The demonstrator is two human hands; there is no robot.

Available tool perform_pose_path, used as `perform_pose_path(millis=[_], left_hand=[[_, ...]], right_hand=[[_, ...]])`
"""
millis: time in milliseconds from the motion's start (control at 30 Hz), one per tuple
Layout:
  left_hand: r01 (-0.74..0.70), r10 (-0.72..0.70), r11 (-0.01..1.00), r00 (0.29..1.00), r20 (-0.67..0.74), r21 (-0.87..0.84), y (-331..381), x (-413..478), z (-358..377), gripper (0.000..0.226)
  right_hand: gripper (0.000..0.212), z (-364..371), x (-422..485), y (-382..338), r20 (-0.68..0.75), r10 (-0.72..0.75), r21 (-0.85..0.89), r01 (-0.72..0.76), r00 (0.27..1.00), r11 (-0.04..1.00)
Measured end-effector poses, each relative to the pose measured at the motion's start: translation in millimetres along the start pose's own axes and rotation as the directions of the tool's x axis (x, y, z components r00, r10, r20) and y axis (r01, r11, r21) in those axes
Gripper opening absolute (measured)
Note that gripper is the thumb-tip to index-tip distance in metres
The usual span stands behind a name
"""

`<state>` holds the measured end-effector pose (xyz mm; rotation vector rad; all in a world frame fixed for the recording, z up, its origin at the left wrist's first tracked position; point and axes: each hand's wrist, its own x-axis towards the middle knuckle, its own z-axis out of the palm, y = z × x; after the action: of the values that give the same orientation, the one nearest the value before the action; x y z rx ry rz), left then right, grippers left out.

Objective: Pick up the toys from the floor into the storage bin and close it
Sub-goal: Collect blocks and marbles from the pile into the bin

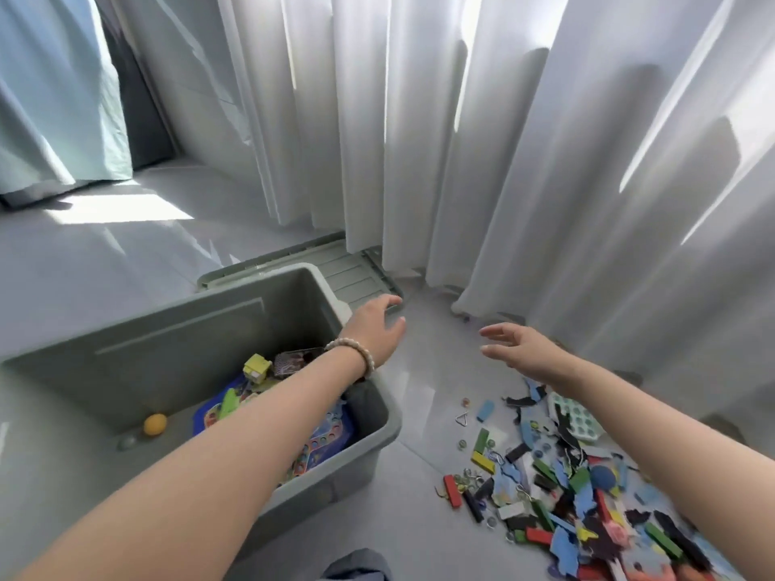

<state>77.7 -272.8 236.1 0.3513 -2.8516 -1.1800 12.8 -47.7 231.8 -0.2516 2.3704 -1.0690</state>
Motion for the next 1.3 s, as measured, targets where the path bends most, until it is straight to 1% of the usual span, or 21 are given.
perform_pose_path(millis=[100, 167, 233, 300, 400, 533, 667, 833, 967, 1033, 1167, 1200, 1300], left_hand=[[-0.068, 0.059, 0.995, 0.992, 0.114, 0.074, 28, 16, 52, 0.042], [-0.085, 0.055, 0.988, 0.975, 0.217, 0.131, 36, 23, 89, 0.044], [-0.078, 0.013, 0.98, 0.943, 0.334, 0.182, 32, 28, 124, 0.049], [-0.057, -0.058, 0.966, 0.902, 0.428, 0.252, 19, 33, 155, 0.055], [-0.019, -0.166, 0.94, 0.848, 0.503, 0.341, -10, 41, 192, 0.057], [0.002, -0.219, 0.923, 0.825, 0.52, 0.385, -50, 45, 234, 0.056], [-0.022, -0.214, 0.921, 0.806, 0.552, 0.39, -74, 47, 269, 0.056], [-0.009, -0.196, 0.938, 0.811, 0.552, 0.346, -86, 53, 302, 0.048], [0.013, -0.165, 0.961, 0.829, 0.534, 0.277, -93, 51, 318, 0.039], [0.011, -0.145, 0.967, 0.845, 0.514, 0.255, -96, 51, 323, 0.032], [0.028, -0.13, 0.975, 0.873, 0.47, 0.219, -100, 52, 331, 0.012], [0.03, -0.125, 0.978, 0.878, 0.462, 0.207, -101, 52, 332, 0.01], [0.042, -0.11, 0.986, 0.89, 0.443, 0.16, -101, 50, 337, 0.013]], right_hand=[[0.043, -26, -11, 57, -0.036, 0.089, -0.03, -0.09, 0.995, 0.995], [0.044, -35, -16, 97, -0.063, 0.151, -0.03, -0.153, 0.987, 0.988], [0.045, -36, -16, 135, -0.063, 0.202, -0.01, -0.203, 0.977, 0.979], [0.046, -31, -10, 170, -0.047, 0.245, 0.002, -0.245, 0.968, 0.969], [0.048, -16, 6, 208, -0.011, 0.265, 0.038, -0.264, 0.964, 0.964], [0.05, 2, 34, 241, 0.035, 0.24, 0.011, -0.24, 0.97, 0.971], [0.047, 6, 53, 277, -0.03, 0.259, -0.025, -0.26, 0.965, 0.965], [0.05, 14, 66, 309, -0.053, 0.231, -0.113, -0.236, 0.972, 0.965], [0.051, 24, 76, 319, -0.061, 0.23, -0.134, -0.236, 0.971, 0.962], [0.05, 29, 79, 323, -0.064, 0.219, -0.133, -0.226, 0.974, 0.965], [0.04, 39, 82, 331, -0.118, 0.19, -0.108, -0.203, 0.975, 0.973], [0.036, 41, 83, 332, -0.144, 0.187, -0.094, -0.202, 0.972, 0.975], [0.023, 45, 82, 337, -0.2, 0.182, -0.053, -0.196, 0.963, 0.979]])
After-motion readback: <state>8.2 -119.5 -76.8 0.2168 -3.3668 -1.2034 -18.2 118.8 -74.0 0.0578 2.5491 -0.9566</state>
